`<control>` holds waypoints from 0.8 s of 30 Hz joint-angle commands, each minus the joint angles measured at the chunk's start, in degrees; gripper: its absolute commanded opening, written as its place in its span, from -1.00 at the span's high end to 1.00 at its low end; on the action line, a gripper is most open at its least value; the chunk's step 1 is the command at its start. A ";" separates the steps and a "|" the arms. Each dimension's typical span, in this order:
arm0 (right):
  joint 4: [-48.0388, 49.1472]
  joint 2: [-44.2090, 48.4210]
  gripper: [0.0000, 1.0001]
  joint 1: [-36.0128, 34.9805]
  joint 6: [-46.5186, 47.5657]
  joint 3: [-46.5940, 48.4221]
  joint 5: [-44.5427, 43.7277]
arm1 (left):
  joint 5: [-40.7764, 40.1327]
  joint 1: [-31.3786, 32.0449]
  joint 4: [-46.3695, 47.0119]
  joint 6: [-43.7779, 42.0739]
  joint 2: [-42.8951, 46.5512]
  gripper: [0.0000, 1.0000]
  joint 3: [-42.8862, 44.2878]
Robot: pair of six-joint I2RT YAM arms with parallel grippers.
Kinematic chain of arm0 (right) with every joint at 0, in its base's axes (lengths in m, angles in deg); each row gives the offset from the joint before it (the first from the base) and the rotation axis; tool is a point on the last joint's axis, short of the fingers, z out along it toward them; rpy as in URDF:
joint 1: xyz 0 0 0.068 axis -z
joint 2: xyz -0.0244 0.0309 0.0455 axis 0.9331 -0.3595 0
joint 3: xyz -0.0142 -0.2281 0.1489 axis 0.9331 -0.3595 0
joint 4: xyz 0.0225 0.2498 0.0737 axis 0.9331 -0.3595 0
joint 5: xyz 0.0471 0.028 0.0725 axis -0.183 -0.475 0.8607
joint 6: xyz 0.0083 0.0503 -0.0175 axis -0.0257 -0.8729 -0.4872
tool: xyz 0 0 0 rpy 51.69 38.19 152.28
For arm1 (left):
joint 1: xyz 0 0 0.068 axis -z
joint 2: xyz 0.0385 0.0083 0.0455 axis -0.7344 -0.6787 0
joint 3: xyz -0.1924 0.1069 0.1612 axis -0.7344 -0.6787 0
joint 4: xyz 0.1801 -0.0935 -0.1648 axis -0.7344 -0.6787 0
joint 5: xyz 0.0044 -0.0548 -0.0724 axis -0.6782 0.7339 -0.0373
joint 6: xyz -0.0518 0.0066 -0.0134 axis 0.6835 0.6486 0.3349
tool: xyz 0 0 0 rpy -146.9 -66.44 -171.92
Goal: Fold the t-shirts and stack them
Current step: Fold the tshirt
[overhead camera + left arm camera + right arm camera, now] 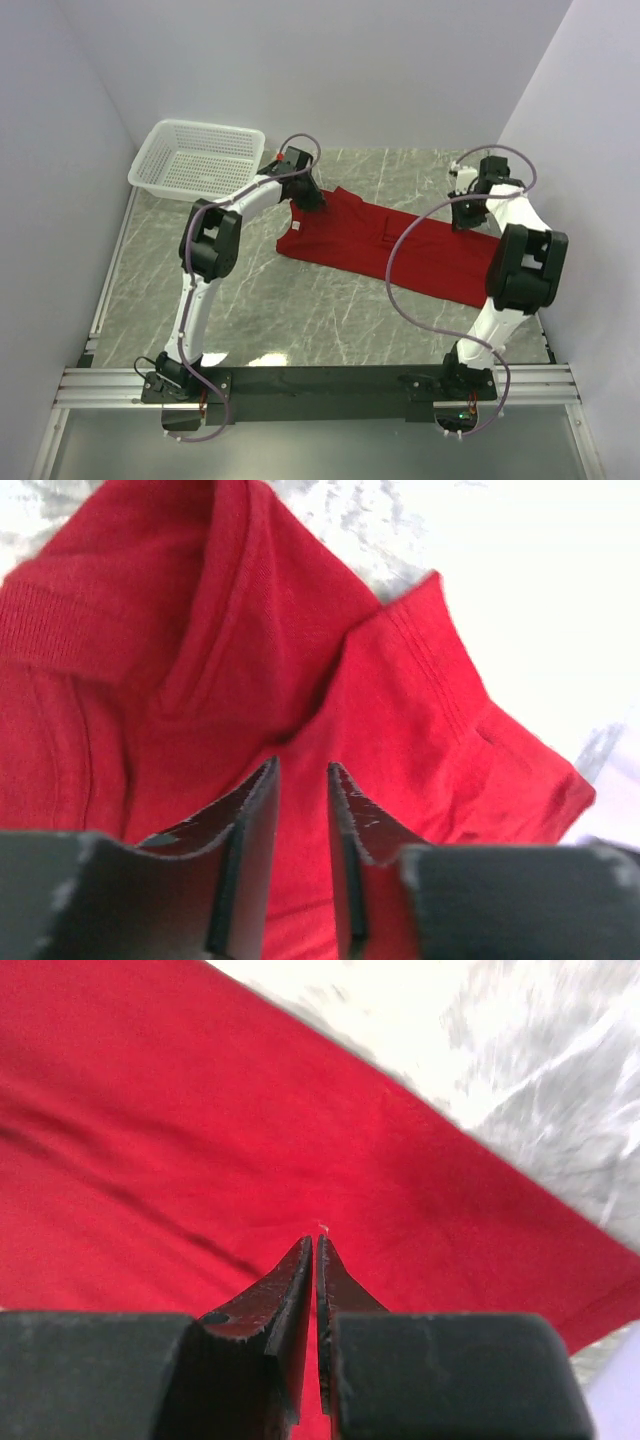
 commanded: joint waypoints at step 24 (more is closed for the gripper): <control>-3.99 17.21 0.74 -0.62 7.96 -13.98 25.38 | 7.44 -5.98 5.76 18.02 -27.41 0.57 34.26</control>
